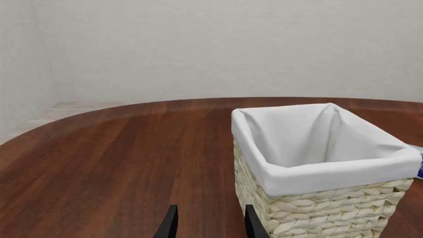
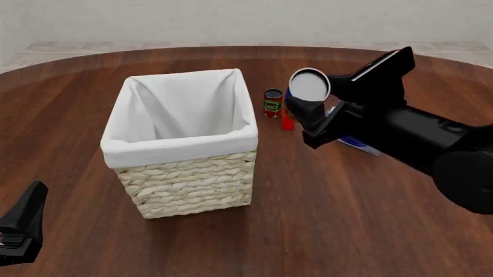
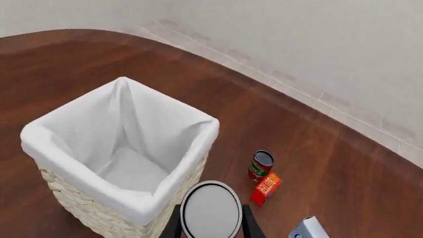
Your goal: Pick up the alphabet soup and put it in the basket.
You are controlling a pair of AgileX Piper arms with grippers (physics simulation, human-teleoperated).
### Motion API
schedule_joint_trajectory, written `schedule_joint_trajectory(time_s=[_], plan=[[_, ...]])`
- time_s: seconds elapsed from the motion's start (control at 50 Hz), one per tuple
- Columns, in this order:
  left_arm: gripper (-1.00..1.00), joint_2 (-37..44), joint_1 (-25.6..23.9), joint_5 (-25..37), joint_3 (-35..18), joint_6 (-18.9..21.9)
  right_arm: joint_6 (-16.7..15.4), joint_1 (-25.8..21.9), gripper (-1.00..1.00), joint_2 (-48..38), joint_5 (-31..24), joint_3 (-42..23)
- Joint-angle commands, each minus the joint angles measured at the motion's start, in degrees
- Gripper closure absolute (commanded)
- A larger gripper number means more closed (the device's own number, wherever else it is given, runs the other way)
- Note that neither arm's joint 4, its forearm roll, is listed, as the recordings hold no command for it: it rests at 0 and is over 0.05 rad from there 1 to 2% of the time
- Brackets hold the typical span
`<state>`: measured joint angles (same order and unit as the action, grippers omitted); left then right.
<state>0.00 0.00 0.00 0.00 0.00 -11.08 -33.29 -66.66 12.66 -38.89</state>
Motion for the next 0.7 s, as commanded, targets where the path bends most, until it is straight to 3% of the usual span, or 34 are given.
schedule_joint_trajectory(time_s=[0.02, 0.7], plan=[[-1.0, 0.0, 0.0, 0.0, 0.0, 0.0, 0.1, -0.8, 1.0, -0.8, -0.5, -2.9], [-1.0, 0.0, 0.0, 0.0, 0.0, 0.0, -2.0, -3.0, 1.0, -3.3, -2.6, -9.4]])
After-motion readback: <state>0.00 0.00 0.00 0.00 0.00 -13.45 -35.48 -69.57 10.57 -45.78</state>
